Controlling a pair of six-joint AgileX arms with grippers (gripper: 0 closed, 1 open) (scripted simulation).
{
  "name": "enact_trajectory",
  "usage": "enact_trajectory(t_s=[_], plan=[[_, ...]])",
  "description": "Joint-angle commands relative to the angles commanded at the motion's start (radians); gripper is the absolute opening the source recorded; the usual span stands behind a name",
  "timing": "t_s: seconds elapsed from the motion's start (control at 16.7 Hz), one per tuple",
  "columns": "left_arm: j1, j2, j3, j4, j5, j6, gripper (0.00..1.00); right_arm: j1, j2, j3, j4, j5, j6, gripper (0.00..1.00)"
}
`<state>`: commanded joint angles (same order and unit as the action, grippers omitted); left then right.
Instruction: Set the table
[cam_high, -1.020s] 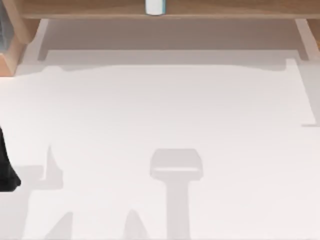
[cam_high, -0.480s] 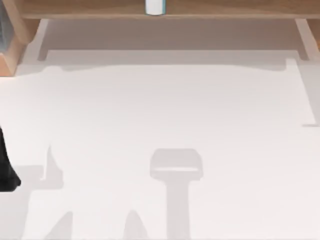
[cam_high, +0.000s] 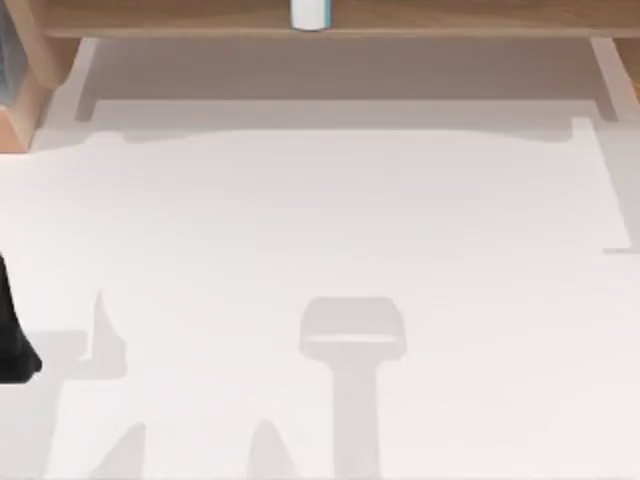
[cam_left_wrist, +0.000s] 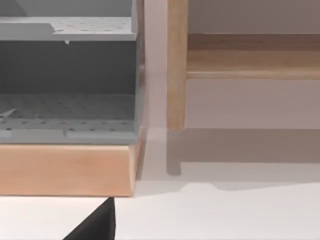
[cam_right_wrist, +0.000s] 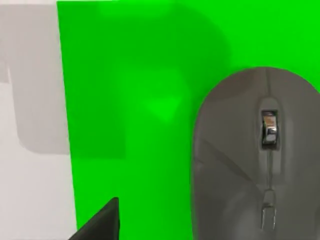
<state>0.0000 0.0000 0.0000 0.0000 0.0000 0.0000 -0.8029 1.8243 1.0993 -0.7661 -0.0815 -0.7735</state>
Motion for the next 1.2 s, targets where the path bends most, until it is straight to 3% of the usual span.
enact_trajectory(t_s=[0.48,1.2], plan=[[0.000,0.000,0.000,0.000,0.000,0.000,1.00,0.019,-0.052,-0.080,0.330,-0.078,-0.103,1.00],[0.000,0.000,0.000,0.000,0.000,0.000,1.00,-0.019,-0.018,-0.421,1.326,-0.322,-0.389,1.00]])
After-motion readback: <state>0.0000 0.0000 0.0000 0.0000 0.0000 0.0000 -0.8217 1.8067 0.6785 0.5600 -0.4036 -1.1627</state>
